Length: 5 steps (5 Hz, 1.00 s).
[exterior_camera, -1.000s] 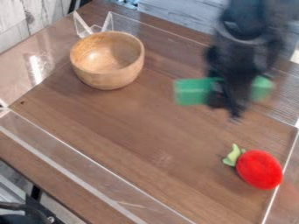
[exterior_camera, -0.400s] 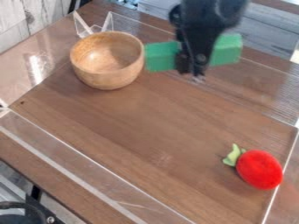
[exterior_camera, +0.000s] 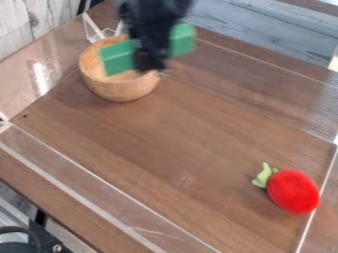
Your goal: Put the green block in the brown bowl
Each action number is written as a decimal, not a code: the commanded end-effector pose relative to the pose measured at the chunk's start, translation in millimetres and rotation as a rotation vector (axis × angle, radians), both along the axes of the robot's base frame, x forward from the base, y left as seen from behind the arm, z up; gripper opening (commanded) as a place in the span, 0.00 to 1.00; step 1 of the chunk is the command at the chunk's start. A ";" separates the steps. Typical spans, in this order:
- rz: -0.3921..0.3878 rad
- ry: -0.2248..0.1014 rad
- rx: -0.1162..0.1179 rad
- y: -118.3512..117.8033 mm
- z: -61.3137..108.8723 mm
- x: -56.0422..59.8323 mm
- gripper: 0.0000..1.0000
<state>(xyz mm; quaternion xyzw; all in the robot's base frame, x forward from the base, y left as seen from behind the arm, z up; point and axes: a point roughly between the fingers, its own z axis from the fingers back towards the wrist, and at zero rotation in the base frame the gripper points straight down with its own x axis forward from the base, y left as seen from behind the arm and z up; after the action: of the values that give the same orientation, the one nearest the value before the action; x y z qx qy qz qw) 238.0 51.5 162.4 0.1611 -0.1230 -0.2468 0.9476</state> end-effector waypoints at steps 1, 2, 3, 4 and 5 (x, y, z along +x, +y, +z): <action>0.059 -0.029 0.005 30.2 3.0 13.0 0.00; 0.061 -0.033 -0.007 43.2 -5.2 29.5 0.00; 0.079 -0.037 -0.019 47.4 -14.2 48.1 0.00; 0.167 -0.035 -0.026 48.5 -28.2 53.3 0.00; 0.248 -0.041 -0.034 55.7 -40.0 60.7 0.00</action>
<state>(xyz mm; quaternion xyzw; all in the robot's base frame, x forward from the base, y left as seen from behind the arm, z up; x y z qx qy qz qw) 290.5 103.3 106.1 0.1528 -0.0996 -0.1299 0.9746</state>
